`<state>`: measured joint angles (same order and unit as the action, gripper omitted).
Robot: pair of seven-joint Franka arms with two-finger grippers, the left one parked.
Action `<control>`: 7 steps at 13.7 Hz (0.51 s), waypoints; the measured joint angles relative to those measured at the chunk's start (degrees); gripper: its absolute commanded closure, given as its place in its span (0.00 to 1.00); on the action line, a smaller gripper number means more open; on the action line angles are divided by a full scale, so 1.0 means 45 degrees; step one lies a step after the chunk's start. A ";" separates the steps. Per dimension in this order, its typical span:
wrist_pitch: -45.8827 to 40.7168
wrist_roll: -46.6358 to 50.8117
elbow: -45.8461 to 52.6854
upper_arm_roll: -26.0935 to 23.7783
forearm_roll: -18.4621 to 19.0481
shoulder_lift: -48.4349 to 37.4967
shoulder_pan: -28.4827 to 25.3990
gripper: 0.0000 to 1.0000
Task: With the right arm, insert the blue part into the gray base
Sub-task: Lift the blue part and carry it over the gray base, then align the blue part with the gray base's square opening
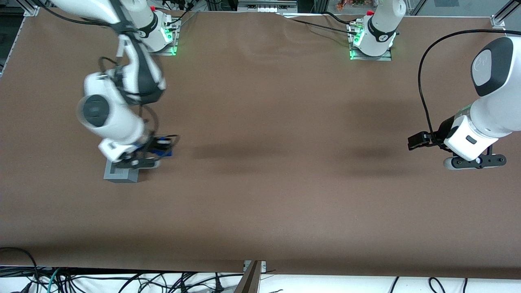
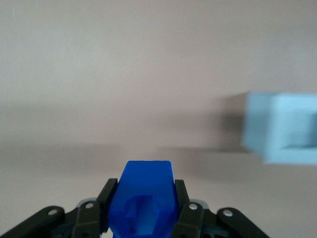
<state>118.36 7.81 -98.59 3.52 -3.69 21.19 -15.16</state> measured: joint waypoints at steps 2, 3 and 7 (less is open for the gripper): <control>-0.0604 -0.1367 0.0830 0.0039 -0.0260 0.0165 0.1390 0.80; -0.0717 -0.1891 0.1150 0.0043 -0.0281 0.0349 0.1876 0.80; -0.0740 -0.2601 0.1913 0.0044 -0.0282 0.1329 0.2517 0.80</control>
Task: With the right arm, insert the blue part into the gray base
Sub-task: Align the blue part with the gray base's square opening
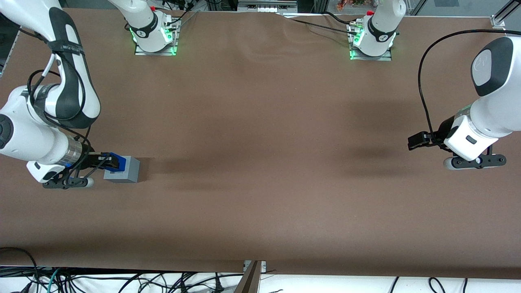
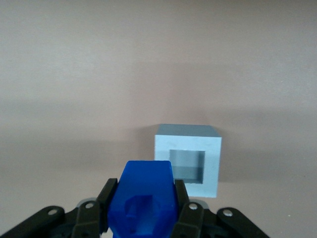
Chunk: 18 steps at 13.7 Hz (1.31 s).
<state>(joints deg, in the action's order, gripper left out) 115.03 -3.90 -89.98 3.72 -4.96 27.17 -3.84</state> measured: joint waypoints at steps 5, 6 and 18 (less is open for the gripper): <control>-0.0265 -0.0348 0.0095 0.0000 0.0303 0.0301 0.0286 0.80; -0.0275 -0.0355 0.0095 0.0000 0.0473 0.0326 0.0301 0.80; 0.0033 -0.0367 0.0093 0.0065 0.0904 0.1086 0.0349 0.80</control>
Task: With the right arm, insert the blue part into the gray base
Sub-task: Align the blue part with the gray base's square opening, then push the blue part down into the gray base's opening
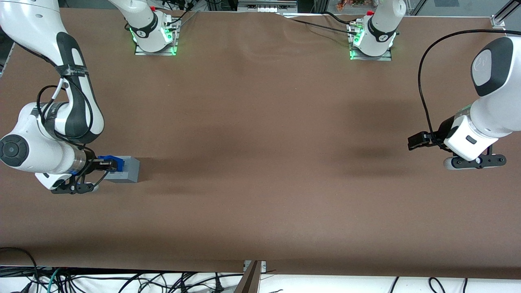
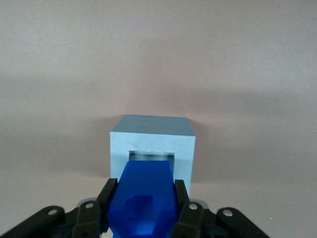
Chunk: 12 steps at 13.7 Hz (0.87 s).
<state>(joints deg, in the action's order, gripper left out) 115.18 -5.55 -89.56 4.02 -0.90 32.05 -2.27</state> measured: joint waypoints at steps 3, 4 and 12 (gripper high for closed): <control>0.0017 0.0000 -0.0003 0.0010 0.0021 0.0020 0.0009 0.80; 0.0042 0.0000 -0.0004 0.0009 0.0021 0.0030 0.0008 0.80; 0.0260 0.0001 -0.0034 0.0009 0.0024 0.0089 0.0008 0.80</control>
